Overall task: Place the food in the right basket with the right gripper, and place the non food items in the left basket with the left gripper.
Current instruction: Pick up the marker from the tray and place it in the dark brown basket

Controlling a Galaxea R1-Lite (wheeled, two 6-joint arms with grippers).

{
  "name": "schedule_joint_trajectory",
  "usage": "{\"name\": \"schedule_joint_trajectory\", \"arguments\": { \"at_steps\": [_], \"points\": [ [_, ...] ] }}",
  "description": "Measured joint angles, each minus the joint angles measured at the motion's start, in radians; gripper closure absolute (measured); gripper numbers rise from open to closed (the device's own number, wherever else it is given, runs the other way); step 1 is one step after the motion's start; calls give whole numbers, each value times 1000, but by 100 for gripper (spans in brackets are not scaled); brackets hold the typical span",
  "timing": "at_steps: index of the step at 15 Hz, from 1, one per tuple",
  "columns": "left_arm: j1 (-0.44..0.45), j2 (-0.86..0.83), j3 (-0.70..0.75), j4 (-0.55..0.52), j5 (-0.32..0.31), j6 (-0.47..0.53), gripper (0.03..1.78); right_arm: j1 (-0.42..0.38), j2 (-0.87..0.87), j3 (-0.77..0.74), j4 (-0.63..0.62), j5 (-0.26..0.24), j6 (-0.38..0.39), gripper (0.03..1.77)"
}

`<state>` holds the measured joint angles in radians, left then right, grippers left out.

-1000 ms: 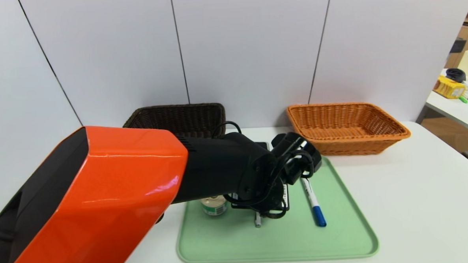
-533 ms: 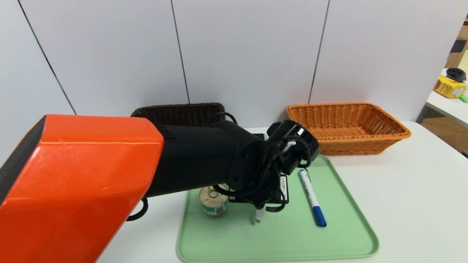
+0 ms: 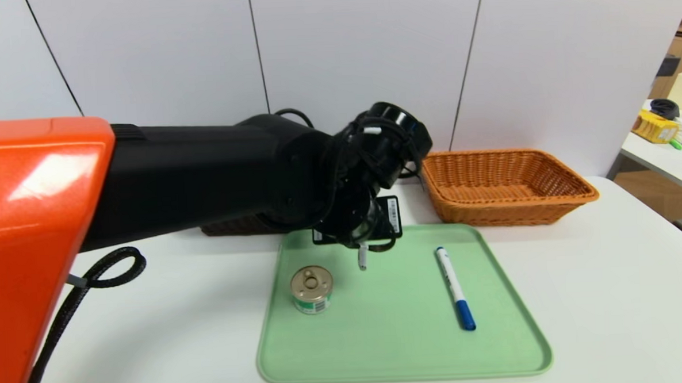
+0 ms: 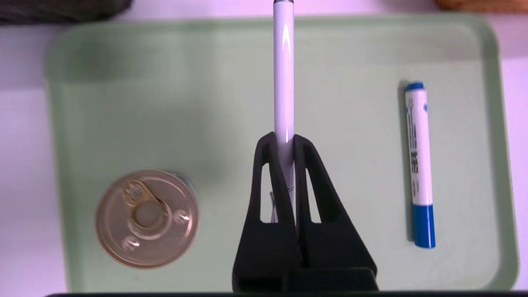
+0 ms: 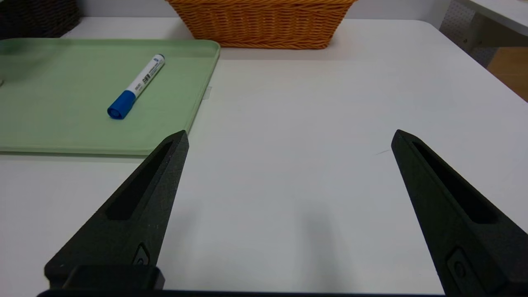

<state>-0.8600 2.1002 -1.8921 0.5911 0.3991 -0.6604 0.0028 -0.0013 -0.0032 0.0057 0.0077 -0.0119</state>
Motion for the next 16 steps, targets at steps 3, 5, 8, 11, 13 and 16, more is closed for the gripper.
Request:
{"name": "schedule_joint_trajectory", "arguments": {
  "at_steps": [3,5,8,11,13,16],
  "points": [
    [68,-37,-20,0,0,89,175,0,0,0,0,0,0,10],
    [130,-64,-23,2,-1,181,175,0,0,0,0,-1,0,10],
    [235,-90,-24,-3,-5,344,175,0,0,0,0,0,0,10],
    [338,-94,-48,-7,-73,525,175,0,0,0,0,0,0,10],
    [406,-87,-66,-14,-157,675,175,0,0,0,0,-1,0,10],
    [491,-65,-74,-72,-244,907,175,0,0,0,0,0,0,10]
  ]
}}
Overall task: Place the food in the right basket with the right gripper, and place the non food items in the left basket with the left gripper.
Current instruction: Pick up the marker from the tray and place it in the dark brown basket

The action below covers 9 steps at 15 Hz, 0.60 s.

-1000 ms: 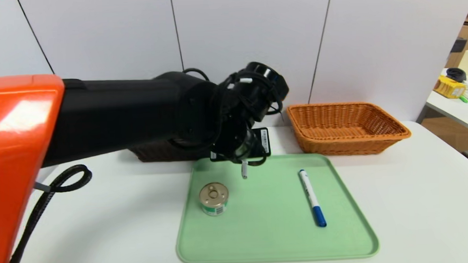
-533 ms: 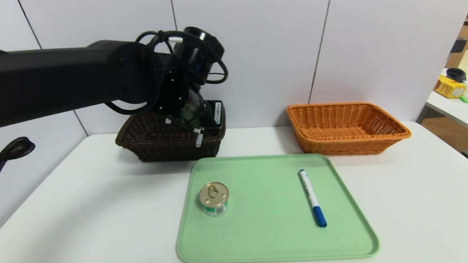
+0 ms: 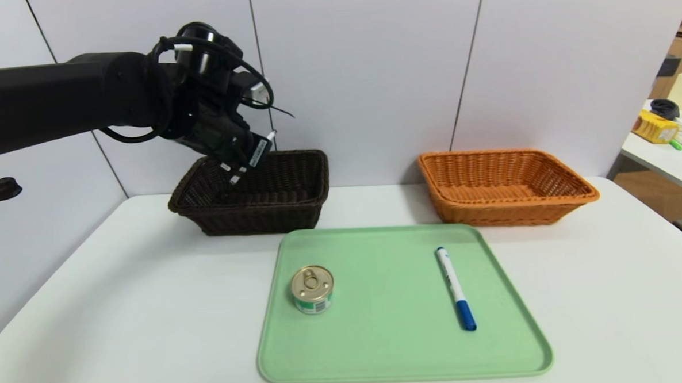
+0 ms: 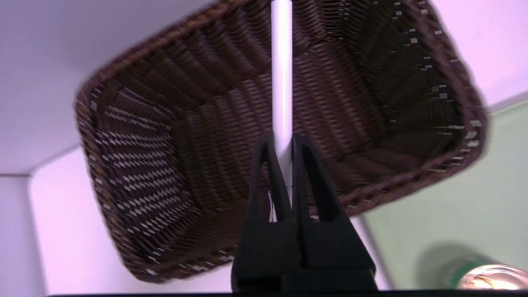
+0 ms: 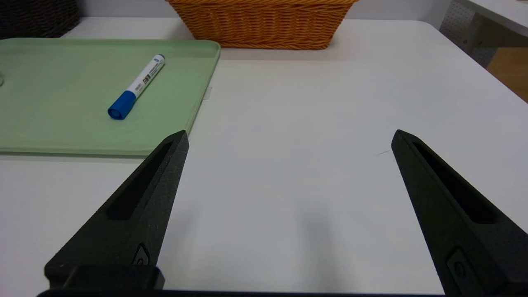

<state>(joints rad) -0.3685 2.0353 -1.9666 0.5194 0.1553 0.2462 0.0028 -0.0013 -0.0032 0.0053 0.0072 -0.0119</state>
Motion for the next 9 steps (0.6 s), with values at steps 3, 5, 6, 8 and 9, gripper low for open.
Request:
{"name": "schedule_joint_trajectory", "arguments": {
  "at_steps": [3,5,6,8,9],
  "points": [
    [57,30,-1,-56,-76,225,175,0,0,0,0,0,0,10],
    [92,51,-1,-59,-158,356,175,0,0,0,0,0,0,10],
    [108,63,-1,-59,-190,410,175,0,0,0,0,0,0,10],
    [131,90,-1,-59,-237,500,175,0,0,0,0,0,0,10],
    [143,104,-1,-59,-263,544,175,0,0,0,0,0,0,10]
  ]
}}
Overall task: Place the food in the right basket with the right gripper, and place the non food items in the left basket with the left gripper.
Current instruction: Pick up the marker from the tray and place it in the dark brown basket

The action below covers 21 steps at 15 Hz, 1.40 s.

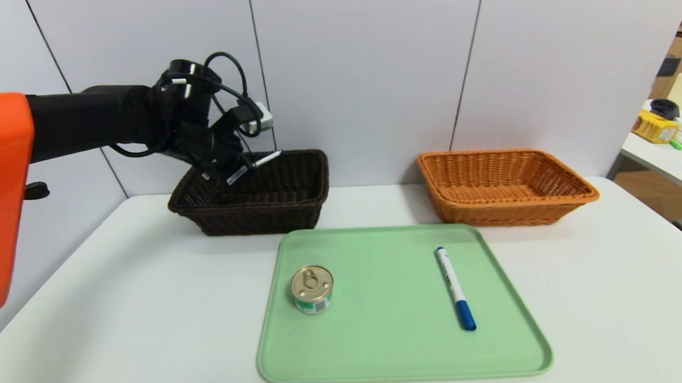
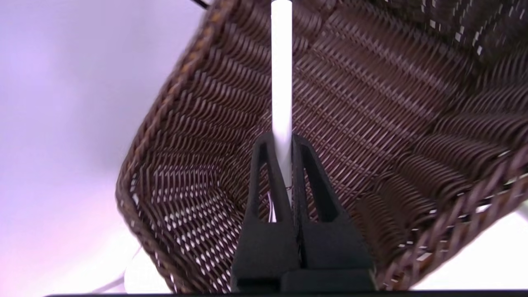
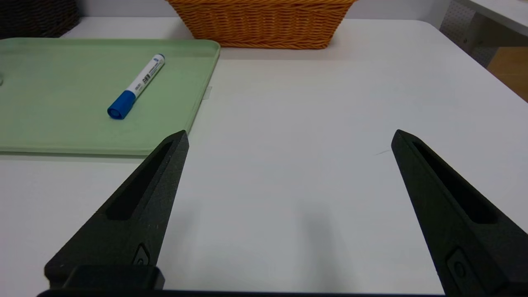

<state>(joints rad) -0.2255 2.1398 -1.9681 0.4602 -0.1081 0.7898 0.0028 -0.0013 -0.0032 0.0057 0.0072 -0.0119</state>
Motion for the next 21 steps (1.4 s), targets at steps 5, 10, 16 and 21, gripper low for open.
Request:
{"name": "schedule_joint_trajectory", "arguments": {
  "at_steps": [5,10,16,21],
  "points": [
    [33,60,0,4,-77,127,175,0,0,0,0,0,0,10],
    [36,84,-3,1,-78,124,164,0,0,0,0,0,0,10],
    [35,87,-3,3,-78,117,81,0,0,0,0,0,0,10],
    [26,10,-7,22,-76,64,47,0,0,0,0,0,0,10]
  ]
}}
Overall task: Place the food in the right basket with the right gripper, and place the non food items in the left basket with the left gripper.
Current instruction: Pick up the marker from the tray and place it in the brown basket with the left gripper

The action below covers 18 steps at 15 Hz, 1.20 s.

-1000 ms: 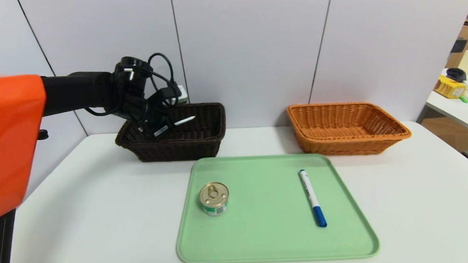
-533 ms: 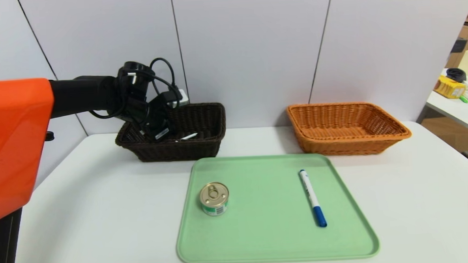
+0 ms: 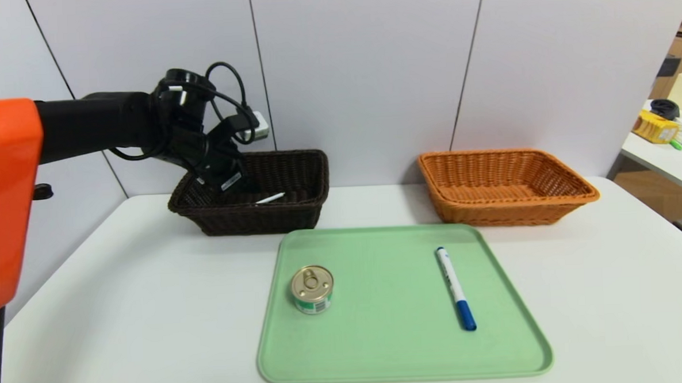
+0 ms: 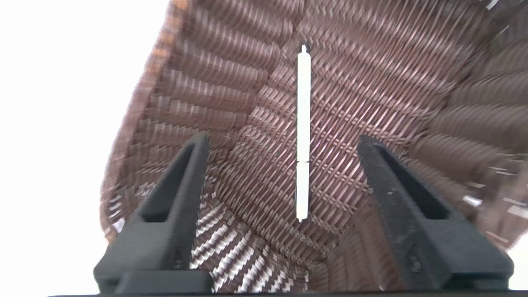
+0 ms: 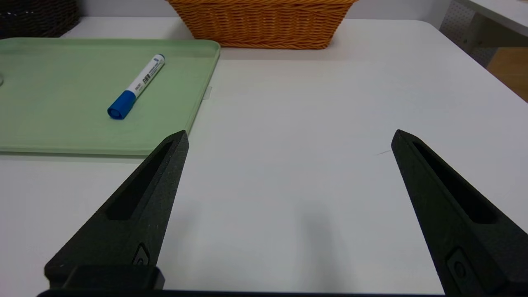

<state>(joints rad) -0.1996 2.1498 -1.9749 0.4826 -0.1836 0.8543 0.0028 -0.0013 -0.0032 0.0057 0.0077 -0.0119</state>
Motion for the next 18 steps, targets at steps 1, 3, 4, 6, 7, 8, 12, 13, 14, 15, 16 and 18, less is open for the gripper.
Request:
{"name": "schedule_joint_trajectory", "arguments": {
  "at_steps": [1,3,4,6,7,8,12,13,14,15,16,18],
  "points": [
    [-9,-26,0,15,1,-27,43,0,0,0,0,0,0,10],
    [-52,-82,-1,50,16,-99,36,0,0,0,0,0,0,10],
    [-83,-105,-1,63,32,-142,33,0,0,0,0,-1,1,10],
    [-160,-139,1,78,60,-250,28,0,0,0,0,-1,0,10],
    [-203,-149,3,81,64,-307,26,0,0,0,0,0,0,10],
    [-250,-157,5,82,68,-367,24,0,0,0,0,0,0,10],
    [-484,-162,15,83,204,-673,18,0,0,0,0,0,0,10],
    [-544,-156,16,83,253,-761,17,0,0,0,0,0,0,10],
    [-603,-146,17,83,302,-859,17,0,0,0,0,0,0,10],
    [-655,-131,17,82,339,-955,16,0,0,0,-1,0,0,10],
    [-697,-115,17,83,366,-1036,15,0,0,0,0,0,0,10],
    [-766,-70,17,82,413,-1186,14,0,0,0,0,0,0,10]
  ]
}}
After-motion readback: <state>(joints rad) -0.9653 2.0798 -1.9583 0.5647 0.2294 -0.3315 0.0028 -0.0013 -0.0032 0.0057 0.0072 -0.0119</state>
